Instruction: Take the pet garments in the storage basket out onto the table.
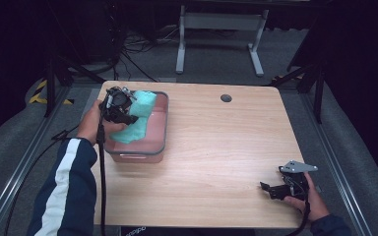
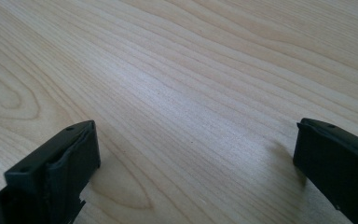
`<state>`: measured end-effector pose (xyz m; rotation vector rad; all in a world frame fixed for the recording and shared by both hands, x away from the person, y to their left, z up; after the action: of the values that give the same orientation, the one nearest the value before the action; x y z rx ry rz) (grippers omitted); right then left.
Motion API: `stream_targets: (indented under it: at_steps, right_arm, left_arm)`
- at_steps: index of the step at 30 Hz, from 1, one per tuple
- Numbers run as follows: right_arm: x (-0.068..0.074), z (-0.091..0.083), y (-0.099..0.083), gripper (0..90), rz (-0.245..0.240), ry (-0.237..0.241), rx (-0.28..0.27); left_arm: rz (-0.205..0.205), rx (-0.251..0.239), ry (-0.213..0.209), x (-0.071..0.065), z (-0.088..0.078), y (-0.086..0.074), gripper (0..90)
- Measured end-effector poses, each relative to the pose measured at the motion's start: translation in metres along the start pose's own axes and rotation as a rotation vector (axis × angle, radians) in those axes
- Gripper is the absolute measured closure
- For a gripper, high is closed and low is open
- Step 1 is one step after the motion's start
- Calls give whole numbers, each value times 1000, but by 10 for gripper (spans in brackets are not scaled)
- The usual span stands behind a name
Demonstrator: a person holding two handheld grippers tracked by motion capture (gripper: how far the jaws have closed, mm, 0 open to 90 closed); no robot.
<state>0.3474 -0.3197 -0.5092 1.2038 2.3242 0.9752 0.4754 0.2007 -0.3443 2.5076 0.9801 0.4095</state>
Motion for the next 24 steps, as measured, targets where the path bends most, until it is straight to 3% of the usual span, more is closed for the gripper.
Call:
stream_targets:
  at_steps: [10, 24]
  right_arm:
    - [-1, -1, -1, 7, -3, 6, -1]
    - [-2, -2, -2, 7, -9, 4, 1]
  left_arm:
    - [70, -28, -2, -20, -15, 15, 720]
    - [184, -75, -50, -59, -21, 43, 720]
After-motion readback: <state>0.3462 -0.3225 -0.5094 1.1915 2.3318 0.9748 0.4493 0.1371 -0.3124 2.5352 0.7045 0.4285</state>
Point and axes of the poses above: each handheld gripper's, and its own axes: z roughly forward along the jaws, y roughly out of its top, x roughly to its left, the point moved 3 cm from there along z, roughly forward along the jaws
